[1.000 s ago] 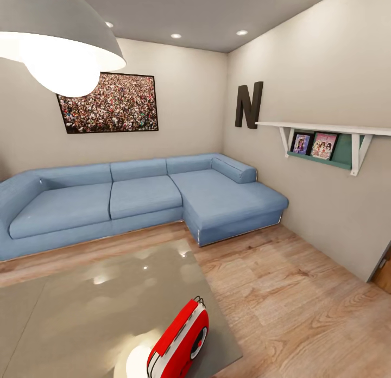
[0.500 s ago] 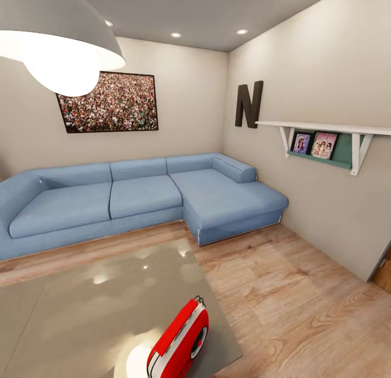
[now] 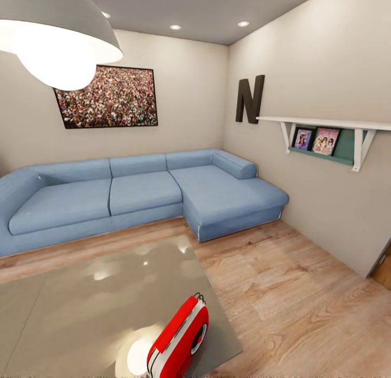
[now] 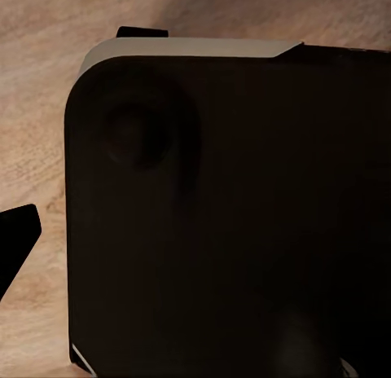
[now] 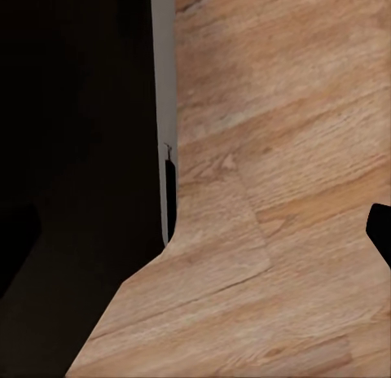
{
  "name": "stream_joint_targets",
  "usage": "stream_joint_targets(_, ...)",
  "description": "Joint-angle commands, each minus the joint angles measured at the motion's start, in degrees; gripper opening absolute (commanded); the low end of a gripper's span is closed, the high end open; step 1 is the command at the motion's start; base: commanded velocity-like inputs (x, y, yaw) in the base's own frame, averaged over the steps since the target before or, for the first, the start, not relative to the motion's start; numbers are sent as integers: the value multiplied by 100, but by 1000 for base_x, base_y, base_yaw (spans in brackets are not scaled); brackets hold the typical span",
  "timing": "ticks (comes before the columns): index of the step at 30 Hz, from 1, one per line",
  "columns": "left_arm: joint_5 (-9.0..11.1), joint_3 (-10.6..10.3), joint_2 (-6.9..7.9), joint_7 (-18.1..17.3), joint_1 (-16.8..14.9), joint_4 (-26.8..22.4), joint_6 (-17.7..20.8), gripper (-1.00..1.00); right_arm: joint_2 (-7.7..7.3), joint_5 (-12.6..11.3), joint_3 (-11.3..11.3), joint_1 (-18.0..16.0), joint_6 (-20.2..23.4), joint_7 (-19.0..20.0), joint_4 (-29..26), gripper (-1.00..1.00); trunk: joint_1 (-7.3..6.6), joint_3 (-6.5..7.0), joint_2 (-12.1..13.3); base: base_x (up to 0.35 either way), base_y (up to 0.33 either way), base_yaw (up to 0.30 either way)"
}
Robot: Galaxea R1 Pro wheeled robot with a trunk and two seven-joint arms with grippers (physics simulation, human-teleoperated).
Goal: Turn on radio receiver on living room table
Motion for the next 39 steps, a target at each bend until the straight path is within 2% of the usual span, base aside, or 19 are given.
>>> stream_joint_targets(1,-1,0,0,0,0,0,0,100,0,0,0,2,0,0,0,100,0,-10,0,0,0,0)
stream_joint_targets(33,-10,9,-18,-16,0,-12,60,100,0,0,0,1,0,79,0,100,0,-309,0,0,0,0)
stream_joint_targets(39,-6,5,-26,-19,0,-9,68,100,-7,-6,0,2,-14,79,0,100,-132,-258,241,0,0,0)
